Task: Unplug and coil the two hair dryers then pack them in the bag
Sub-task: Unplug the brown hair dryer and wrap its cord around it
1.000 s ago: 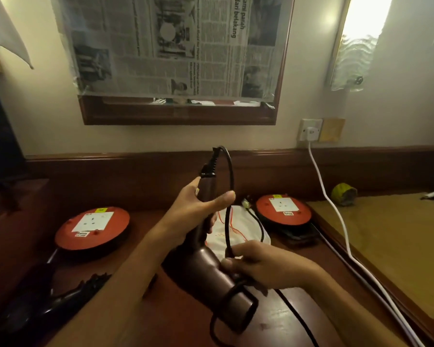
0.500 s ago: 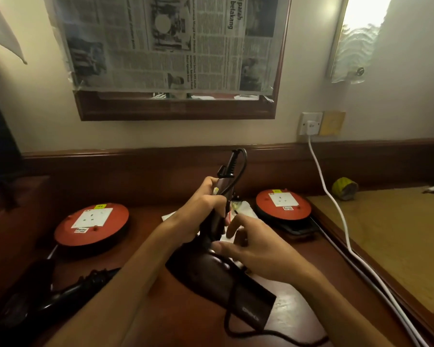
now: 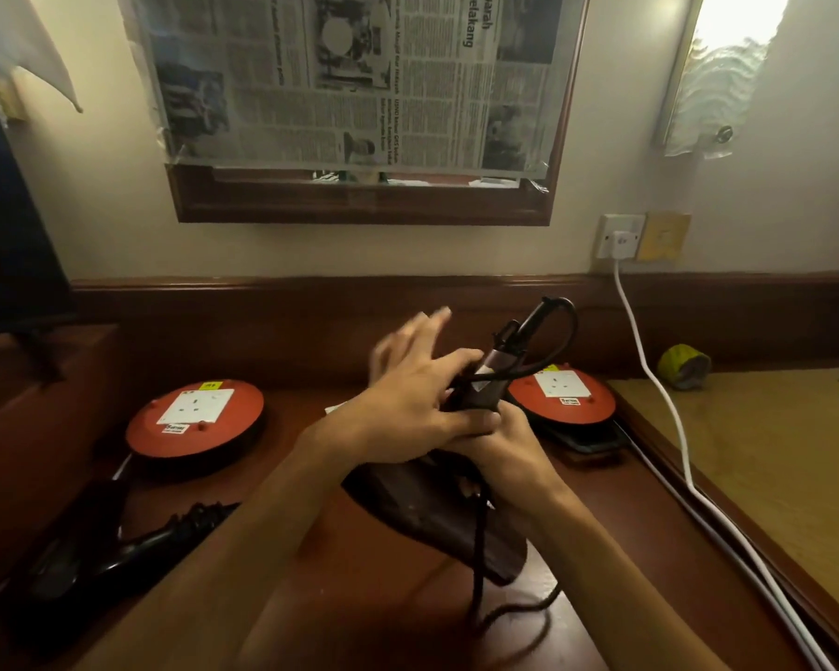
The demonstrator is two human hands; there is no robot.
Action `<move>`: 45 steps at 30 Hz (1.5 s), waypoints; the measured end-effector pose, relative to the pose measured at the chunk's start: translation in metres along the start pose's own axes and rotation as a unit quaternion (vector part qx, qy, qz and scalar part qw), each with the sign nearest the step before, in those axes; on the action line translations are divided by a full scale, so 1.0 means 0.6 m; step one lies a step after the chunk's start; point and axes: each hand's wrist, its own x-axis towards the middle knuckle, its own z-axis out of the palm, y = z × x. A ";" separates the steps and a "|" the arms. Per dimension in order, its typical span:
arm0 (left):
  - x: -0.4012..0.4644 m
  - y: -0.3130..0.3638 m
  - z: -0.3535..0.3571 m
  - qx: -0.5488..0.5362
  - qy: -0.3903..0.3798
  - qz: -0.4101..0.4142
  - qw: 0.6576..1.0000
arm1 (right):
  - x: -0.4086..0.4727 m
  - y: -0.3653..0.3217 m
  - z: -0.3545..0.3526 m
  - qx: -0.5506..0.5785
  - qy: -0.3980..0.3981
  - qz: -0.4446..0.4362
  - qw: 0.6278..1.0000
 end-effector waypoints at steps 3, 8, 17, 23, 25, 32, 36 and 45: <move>-0.020 -0.037 -0.013 0.012 0.025 -0.035 0.999 | -0.004 -0.004 -0.007 0.031 0.029 -0.003 0.999; -0.046 -0.067 -0.001 -0.118 0.044 -0.064 0.990 | -0.004 -0.022 -0.012 0.061 0.013 0.027 0.998; -0.027 -0.074 -0.021 -0.229 -0.050 -0.063 0.970 | -0.012 -0.045 -0.033 0.005 -0.119 0.094 0.988; -0.034 -0.099 -0.027 -0.310 0.019 -0.144 0.939 | -0.031 -0.046 -0.069 -0.432 -0.199 0.105 0.873; -0.036 -0.112 -0.048 -0.307 0.042 -0.156 0.938 | -0.046 -0.034 -0.092 -0.517 -0.188 0.113 0.827; -0.059 -0.140 -0.166 -0.219 0.091 -0.170 0.956 | -0.101 0.063 -0.264 -0.692 -0.136 0.302 0.641; -0.070 -0.148 -0.200 -0.203 0.076 -0.180 0.960 | -0.105 0.062 -0.292 -0.634 -0.044 0.269 0.723; -0.041 -0.118 -0.124 -0.292 -0.036 -0.140 0.945 | -0.038 -0.056 -0.016 -0.275 -0.137 0.063 0.950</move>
